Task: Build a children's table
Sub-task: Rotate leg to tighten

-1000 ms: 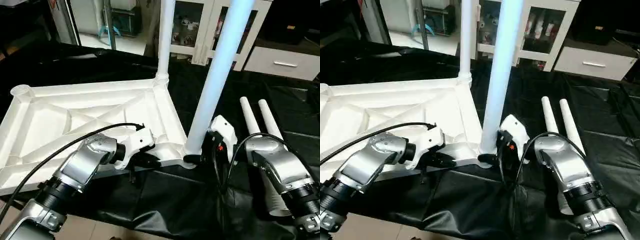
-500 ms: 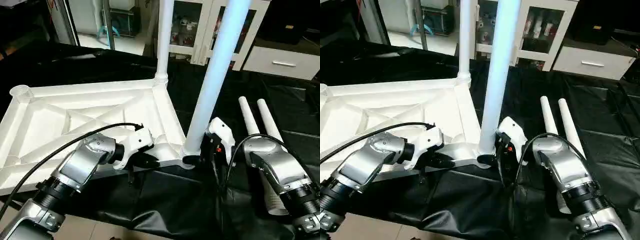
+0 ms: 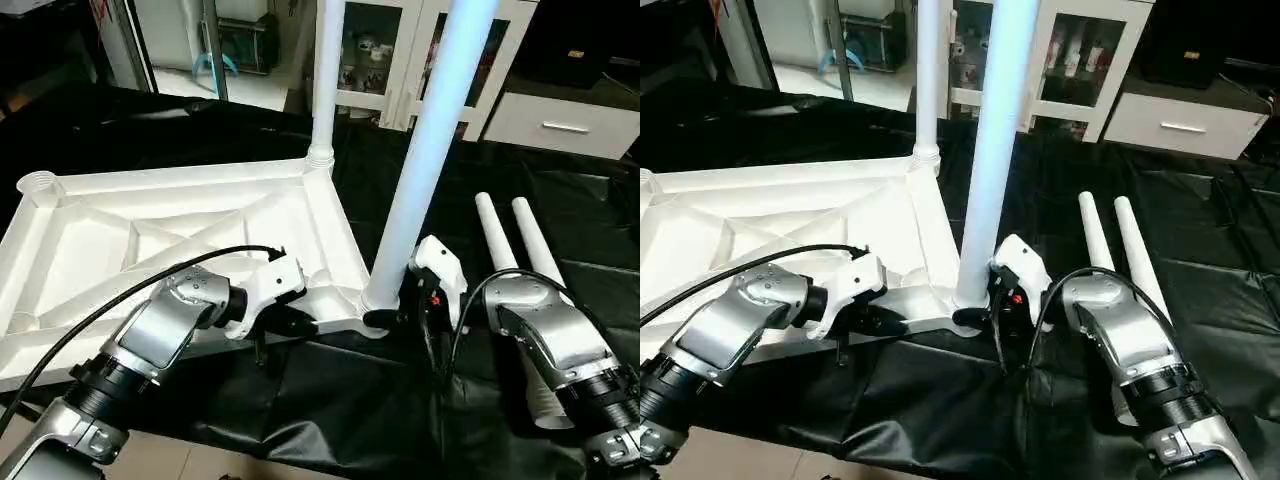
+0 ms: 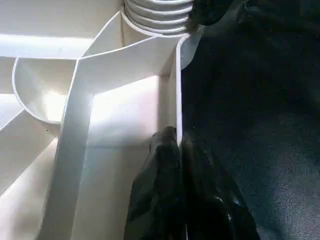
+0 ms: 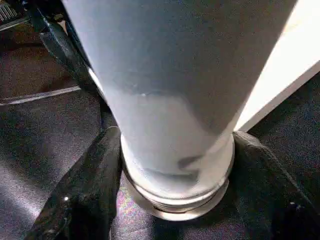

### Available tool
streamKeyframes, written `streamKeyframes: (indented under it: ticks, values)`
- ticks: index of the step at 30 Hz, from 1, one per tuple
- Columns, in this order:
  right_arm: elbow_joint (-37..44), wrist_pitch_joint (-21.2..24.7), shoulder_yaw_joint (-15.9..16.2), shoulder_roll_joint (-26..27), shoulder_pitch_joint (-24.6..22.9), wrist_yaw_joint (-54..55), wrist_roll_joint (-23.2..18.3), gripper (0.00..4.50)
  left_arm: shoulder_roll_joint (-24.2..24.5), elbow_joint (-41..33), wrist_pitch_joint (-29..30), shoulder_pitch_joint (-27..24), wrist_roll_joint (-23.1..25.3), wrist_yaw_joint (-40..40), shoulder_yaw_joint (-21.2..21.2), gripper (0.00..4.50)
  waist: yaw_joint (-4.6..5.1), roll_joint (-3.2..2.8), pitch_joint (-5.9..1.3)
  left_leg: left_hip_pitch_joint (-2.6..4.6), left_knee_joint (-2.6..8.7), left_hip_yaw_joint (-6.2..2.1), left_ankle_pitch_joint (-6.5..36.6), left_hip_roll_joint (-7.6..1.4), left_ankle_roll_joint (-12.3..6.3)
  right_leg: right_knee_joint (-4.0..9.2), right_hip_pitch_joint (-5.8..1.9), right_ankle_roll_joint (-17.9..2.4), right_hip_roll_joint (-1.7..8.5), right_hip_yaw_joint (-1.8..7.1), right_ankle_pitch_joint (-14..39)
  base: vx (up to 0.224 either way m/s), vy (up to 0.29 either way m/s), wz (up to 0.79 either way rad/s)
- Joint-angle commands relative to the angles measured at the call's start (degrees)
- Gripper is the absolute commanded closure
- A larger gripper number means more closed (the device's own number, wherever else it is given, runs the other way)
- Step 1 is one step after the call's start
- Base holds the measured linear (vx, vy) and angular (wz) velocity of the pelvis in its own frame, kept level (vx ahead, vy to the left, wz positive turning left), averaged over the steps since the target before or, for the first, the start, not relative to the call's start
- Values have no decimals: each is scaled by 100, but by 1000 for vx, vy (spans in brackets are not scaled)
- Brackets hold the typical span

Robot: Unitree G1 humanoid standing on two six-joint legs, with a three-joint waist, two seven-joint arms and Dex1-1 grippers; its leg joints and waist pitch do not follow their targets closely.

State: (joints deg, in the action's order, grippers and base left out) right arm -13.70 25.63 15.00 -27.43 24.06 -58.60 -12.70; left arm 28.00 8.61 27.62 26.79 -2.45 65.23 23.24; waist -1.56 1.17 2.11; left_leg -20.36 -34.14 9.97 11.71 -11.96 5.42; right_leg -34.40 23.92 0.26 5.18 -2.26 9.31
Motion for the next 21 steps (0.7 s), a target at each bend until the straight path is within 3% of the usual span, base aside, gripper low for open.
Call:
streamKeyframes:
  ticks: [1, 4, 6, 7, 8, 12, 16, 19, 21]
  values:
    - [-441, -260, -317, 396, 89, 855, 160, 178, -188, -114, -56, -68, -87, 48, 161, 450, -1, -14, -323, -6, 401, 48, 958, -51, -209, 311, -325, -1426, 151, 140, 874, 0, 0, 0]
    - [-949, -364, -635, 833, 223, 1744, 211, 178, -496, 209, -95, 26, 34, -477, 31, 450, 79, 6, -318, -19, 413, 35, 1175, -24, -26, 366, -306, -1263, 155, 128, 1420, 0, 0, 0]
    - [-1131, -396, -771, 1046, 261, 2136, 201, 178, -643, 386, -139, 80, 98, -706, -2, 450, 101, -1, -312, -4, 420, 29, 1275, -29, 5, 387, -295, -1198, 150, 130, 1570, 0, 0, 0]
    - [-1206, -412, -823, 1156, 270, 2357, 215, 178, -734, 484, -129, 115, 132, -842, -18, 450, 112, 26, -311, -15, 424, 30, 1318, -28, -11, 398, -291, -1155, 145, 128, 1634, 0, 0, 0]
    - [-1306, -407, -870, 1293, 282, 2631, 246, 178, -859, 617, -121, 166, 174, -1027, -41, 450, 105, 1, -307, -3, 428, 26, 1341, -30, -3, 402, -279, -1124, 145, 128, 1677, 0, 0, 0]
    - [-1779, -585, -815, 1772, 378, 3747, 613, 180, -1395, 1246, -84, 438, 378, -1936, -178, 450, 122, -2, -288, 12, 434, 31, 1458, -12, 88, 453, -234, -1014, 139, 126, 1949, 0, 0, 0]
    - [-2589, -853, -1105, 2474, 763, 5319, 850, 181, -1979, 2106, -86, 824, 680, -3067, -430, 450, 118, 7, -296, 53, 443, 21, 1742, 8, 124, 491, -205, -872, 133, 116, 2185, 0, 0, 0]
    - [-2981, -968, -1012, 2766, 992, 6028, 1083, 181, -2112, 2508, -138, 1011, 870, -3494, -393, 450, 137, -36, -279, 88, 451, 8, 2049, 23, 158, 547, -149, -737, 124, 97, 2507, 0, 0, 0]
    - [-3123, -1064, -927, 2884, 1109, 6138, 1179, 181, -2157, 2630, -178, 1073, 899, -3580, -407, 450, 132, -22, -286, 67, 461, -7, 2114, 24, 137, 556, -183, -644, 132, 82, 2566, 0, 0, 0]
